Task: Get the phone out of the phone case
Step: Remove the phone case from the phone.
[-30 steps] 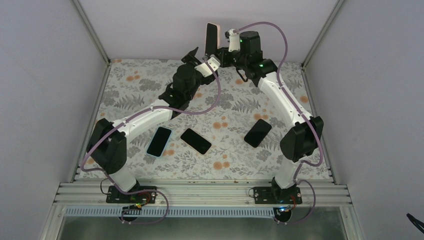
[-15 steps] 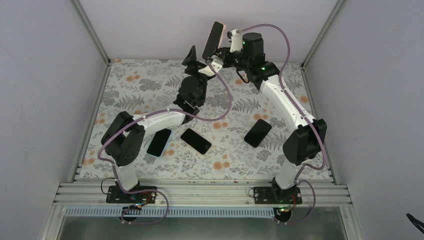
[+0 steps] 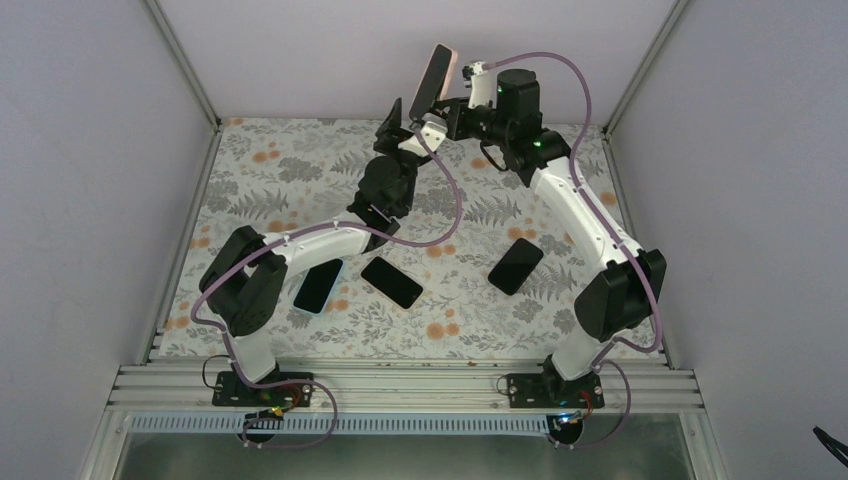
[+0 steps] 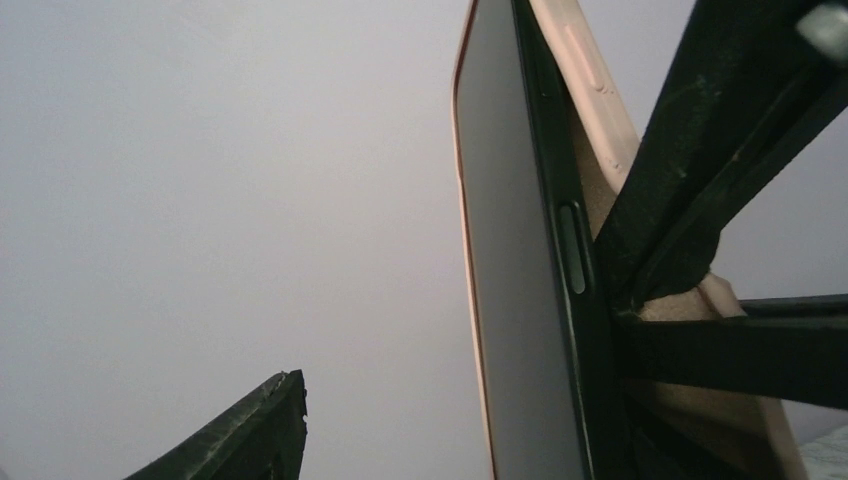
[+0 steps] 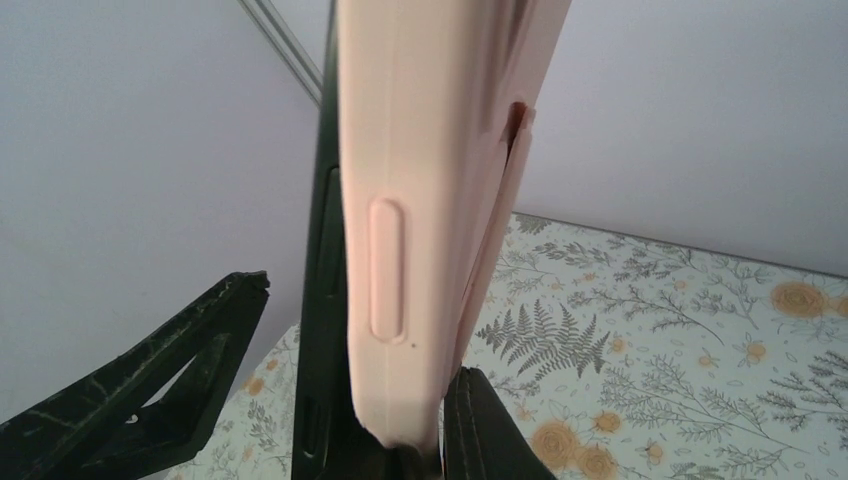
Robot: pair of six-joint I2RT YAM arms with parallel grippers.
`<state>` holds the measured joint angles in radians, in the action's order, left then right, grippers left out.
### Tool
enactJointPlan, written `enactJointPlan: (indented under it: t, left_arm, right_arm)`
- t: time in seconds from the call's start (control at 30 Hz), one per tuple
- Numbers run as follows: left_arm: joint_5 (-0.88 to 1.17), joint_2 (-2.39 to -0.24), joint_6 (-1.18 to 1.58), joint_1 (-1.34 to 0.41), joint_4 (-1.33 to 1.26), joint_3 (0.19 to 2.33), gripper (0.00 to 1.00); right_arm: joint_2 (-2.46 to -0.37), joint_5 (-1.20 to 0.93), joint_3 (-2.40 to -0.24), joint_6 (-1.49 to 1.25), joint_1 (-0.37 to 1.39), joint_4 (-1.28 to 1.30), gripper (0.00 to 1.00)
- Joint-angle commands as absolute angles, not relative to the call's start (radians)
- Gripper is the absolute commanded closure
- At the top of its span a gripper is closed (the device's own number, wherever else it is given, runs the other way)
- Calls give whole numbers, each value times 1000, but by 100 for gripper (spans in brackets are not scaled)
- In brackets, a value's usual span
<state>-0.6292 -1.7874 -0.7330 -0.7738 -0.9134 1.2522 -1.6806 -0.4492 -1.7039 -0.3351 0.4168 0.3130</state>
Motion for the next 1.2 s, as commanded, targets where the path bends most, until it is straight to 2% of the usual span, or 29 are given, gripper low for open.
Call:
enactJointPlan:
  t: [0.0, 0.1, 0.2, 0.3, 0.57, 0.8, 0.93, 1.17]
  left_arm:
    - [-715, -1765, -630, -724, -821, 1312, 44]
    - [-691, -1764, -623, -731, -811, 1331, 56]
    - [-689, -1776, -648, -746, -819, 1351, 59]
    - [-676, -1775, -669, -762, -823, 1347, 66]
    - [-688, -1758, -686, -834, -730, 1378, 92]
    - [-694, -1747, -730, -851, -748, 1373, 93]
    - [-678, -1719, -756, -849, -746, 1344, 94]
    - [-583, -1575, -756, -818, -608, 1242, 95]
  right_arm:
    - [-1592, -622, -1681, -325, 418, 364, 97]
    - [-1595, -633, -1670, -328, 419, 360, 97]
    - [-1593, -631, -1665, -324, 418, 360, 97]
    - [-1589, -622, -1660, -319, 419, 360, 97]
    - [-1628, -585, -1683, -296, 398, 394, 97]
    - [-1639, -553, -1679, -294, 377, 398, 97]
    - [-1653, -462, -1690, -272, 346, 427, 97]
    - [-1793, -360, -1823, -144, 243, 646, 97]
